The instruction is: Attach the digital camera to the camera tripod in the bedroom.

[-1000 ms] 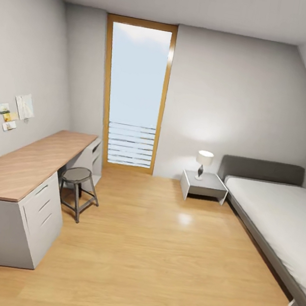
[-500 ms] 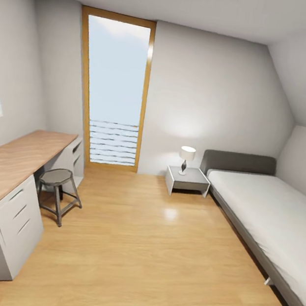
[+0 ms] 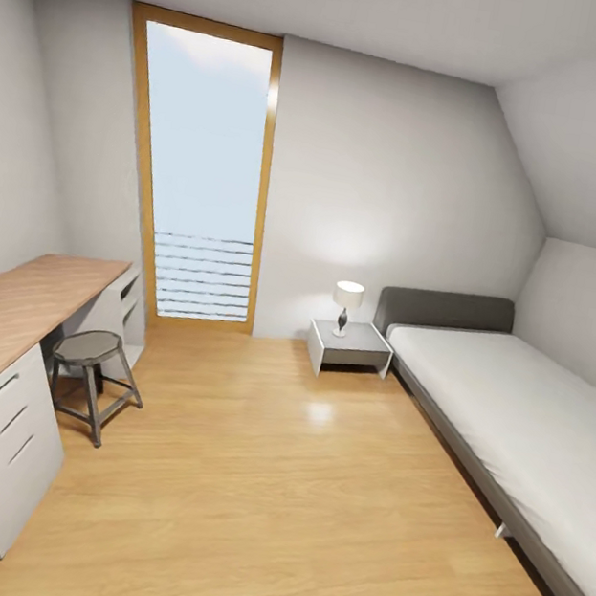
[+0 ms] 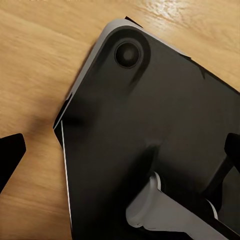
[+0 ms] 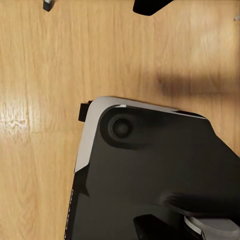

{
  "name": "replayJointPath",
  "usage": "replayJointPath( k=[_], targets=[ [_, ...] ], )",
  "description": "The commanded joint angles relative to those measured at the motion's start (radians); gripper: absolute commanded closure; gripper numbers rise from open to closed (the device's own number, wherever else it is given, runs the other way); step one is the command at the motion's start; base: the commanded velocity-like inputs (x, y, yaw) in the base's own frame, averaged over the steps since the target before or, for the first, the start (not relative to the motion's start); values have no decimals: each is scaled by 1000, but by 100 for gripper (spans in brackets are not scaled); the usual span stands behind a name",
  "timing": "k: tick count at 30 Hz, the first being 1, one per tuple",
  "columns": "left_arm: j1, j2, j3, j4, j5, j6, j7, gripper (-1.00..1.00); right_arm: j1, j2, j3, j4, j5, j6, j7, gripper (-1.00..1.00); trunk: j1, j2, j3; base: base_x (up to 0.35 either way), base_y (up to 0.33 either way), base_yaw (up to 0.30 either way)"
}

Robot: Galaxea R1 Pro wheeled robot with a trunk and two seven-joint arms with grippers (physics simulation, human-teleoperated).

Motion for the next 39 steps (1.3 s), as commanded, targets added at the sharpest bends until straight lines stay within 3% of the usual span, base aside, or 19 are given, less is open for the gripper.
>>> replayJointPath(
  k=[1, 12, 24, 39],
  targets=[
    [0, 0, 6, 1, -3, -3, 1, -100, -1, -1, -8, 2, 9, -4, 2, -100, 0, -1, 0, 0, 0, -14],
    [0, 0, 7, 0, -3, -3, 1, -100, -1, -1, -7, 2, 11, -3, 2, -100, 0, -1, 0, 5, 15, -4],
    [0, 0, 7, 0, -3, -3, 1, -100, -1, -1, -6, 2, 12, -4, 2, -100, 0, -1, 0, 97, 223, 0],
    [0, 0, 6, 0, -3, -3, 1, -100, -1, 0, -6, 2, 11, -3, 2, -100, 0, -1, 0, 9, 77, 0]
  ],
)
